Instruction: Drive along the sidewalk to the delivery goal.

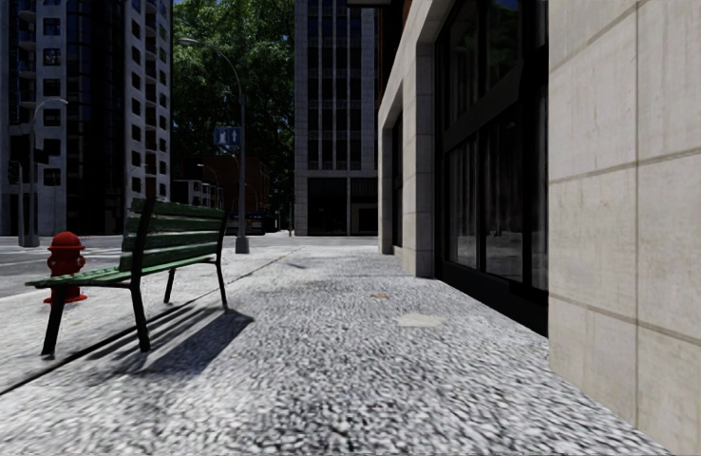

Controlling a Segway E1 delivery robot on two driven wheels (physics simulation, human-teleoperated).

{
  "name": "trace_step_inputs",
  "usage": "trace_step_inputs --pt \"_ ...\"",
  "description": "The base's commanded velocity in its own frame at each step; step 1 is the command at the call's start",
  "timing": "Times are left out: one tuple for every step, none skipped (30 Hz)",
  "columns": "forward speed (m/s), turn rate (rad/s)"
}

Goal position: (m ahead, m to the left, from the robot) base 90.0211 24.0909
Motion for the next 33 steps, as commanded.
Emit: trace_step_inputs --pt "2.00 0.00" --pt "2.00 0.00" --pt "2.00 0.00" --pt "2.00 0.00" --pt "2.00 0.00" --pt "2.00 0.00" --pt "2.00 0.00" --pt "2.00 0.00" --pt "2.00 0.00" --pt "2.00 0.00" --pt "2.00 0.00" --pt "2.00 0.00" --pt "2.00 0.00" --pt "2.00 0.00" --pt "2.00 0.00" --pt "2.00 0.00" --pt "2.00 0.00" --pt "2.00 0.00" --pt "2.00 0.00" --pt "2.00 0.00" --pt "2.00 0.00" --pt "2.00 0.00" --pt "2.00 0.00" --pt "2.00 0.00" --pt "2.00 0.00" --pt "2.00 0.00" --pt "2.00 0.00" --pt "2.00 0.00" --pt "2.00 0.00" --pt "2.00 0.00" --pt "2.00 0.00" --pt "2.00 0.00" --pt "2.00 0.00"
